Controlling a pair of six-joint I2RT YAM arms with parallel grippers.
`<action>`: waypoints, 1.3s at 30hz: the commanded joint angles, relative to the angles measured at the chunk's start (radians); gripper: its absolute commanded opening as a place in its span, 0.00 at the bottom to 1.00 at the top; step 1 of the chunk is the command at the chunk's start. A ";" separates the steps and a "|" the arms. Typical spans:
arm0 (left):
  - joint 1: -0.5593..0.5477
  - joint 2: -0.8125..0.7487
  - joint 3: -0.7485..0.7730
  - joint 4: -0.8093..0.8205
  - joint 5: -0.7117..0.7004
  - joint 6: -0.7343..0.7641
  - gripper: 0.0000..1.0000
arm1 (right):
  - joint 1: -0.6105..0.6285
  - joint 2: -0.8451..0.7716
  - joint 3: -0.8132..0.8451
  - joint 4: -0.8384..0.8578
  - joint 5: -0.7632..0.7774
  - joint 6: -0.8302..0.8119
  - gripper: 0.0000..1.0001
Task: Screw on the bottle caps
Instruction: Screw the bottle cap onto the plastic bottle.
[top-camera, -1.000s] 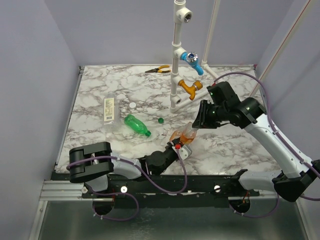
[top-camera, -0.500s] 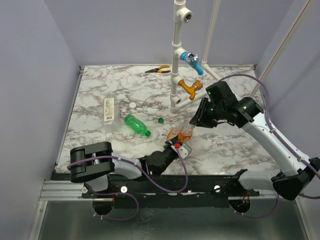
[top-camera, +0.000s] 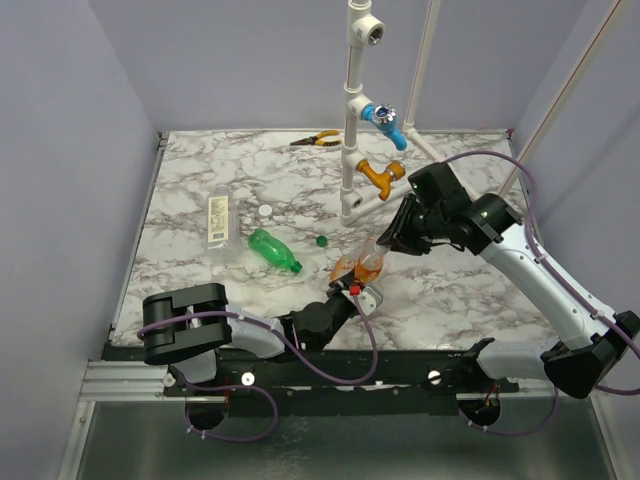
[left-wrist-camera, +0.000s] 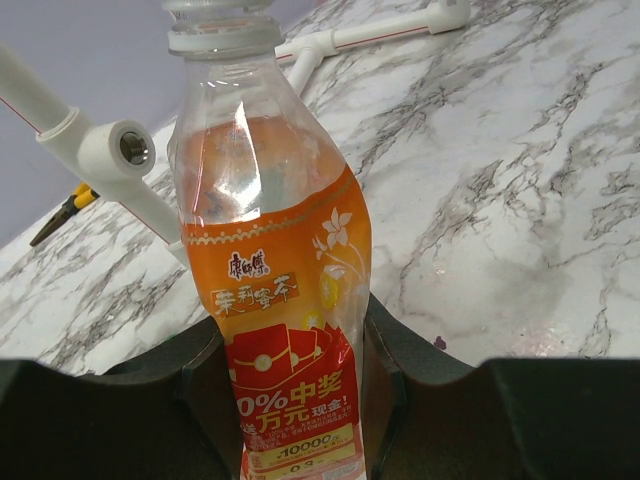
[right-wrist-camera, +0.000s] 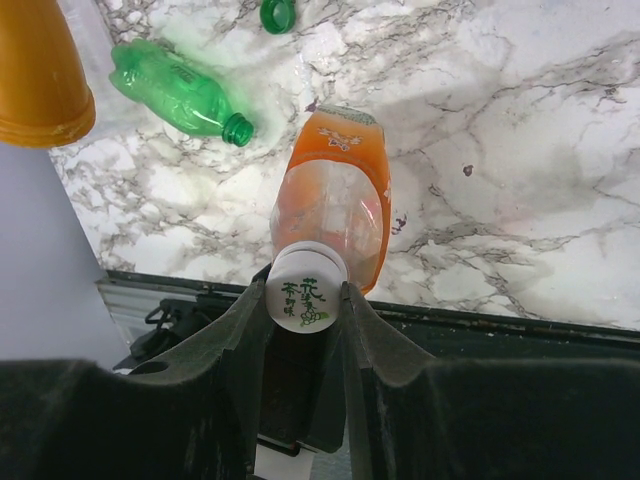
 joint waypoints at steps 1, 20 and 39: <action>-0.019 -0.013 0.088 0.211 0.066 -0.007 0.00 | 0.025 0.033 -0.014 -0.016 -0.005 0.030 0.31; -0.018 0.003 0.075 0.203 0.046 -0.057 0.00 | 0.025 0.033 0.063 -0.048 0.034 -0.018 0.40; -0.018 0.004 0.043 0.203 0.052 -0.093 0.00 | 0.025 0.008 0.113 -0.065 0.056 -0.072 0.73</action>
